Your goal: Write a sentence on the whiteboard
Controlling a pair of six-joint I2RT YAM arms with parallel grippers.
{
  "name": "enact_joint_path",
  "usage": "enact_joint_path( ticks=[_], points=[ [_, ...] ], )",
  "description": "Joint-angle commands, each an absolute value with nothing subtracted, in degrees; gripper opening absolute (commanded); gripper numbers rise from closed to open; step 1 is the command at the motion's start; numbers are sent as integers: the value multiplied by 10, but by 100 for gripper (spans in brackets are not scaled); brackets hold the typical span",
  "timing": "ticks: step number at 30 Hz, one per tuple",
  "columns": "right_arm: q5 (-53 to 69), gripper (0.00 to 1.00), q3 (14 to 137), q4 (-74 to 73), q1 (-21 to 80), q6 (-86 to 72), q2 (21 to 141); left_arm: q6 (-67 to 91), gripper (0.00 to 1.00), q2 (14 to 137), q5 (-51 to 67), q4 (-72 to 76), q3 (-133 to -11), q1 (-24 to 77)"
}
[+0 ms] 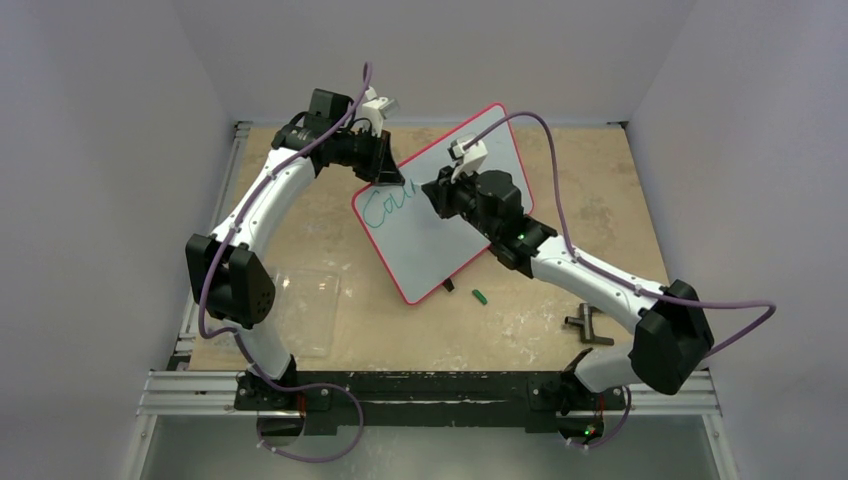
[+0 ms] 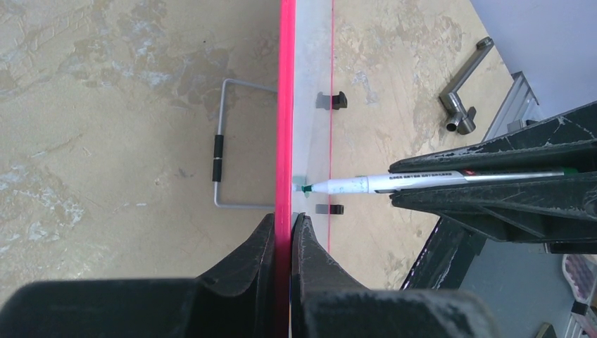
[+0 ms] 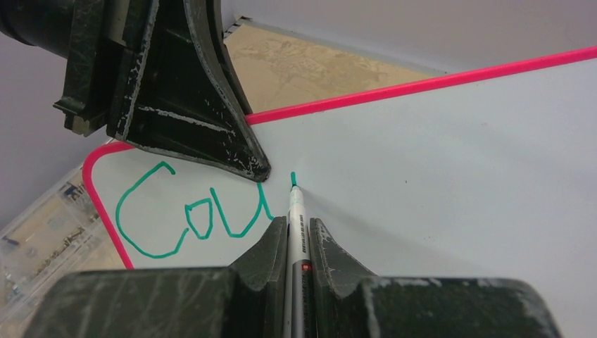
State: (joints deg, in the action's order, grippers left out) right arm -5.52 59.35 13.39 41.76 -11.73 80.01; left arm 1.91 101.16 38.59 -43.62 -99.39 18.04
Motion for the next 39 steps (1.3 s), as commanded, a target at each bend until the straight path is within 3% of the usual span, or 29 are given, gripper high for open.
enact_joint_path(
  ticks=[1,23,32,39],
  points=[
    [-78,0,622,127,406,-109,812,-44,0,991,300,-453,-987,184],
    [-52,0,626,114,394,-118,747,-44,0,985,298,-452,-985,184],
    [-96,0,565,151,387,-113,692,-59,0,967,282,-440,-966,191],
    [-33,0,540,168,347,-124,666,-67,0,957,266,-443,-965,205]
  ],
)
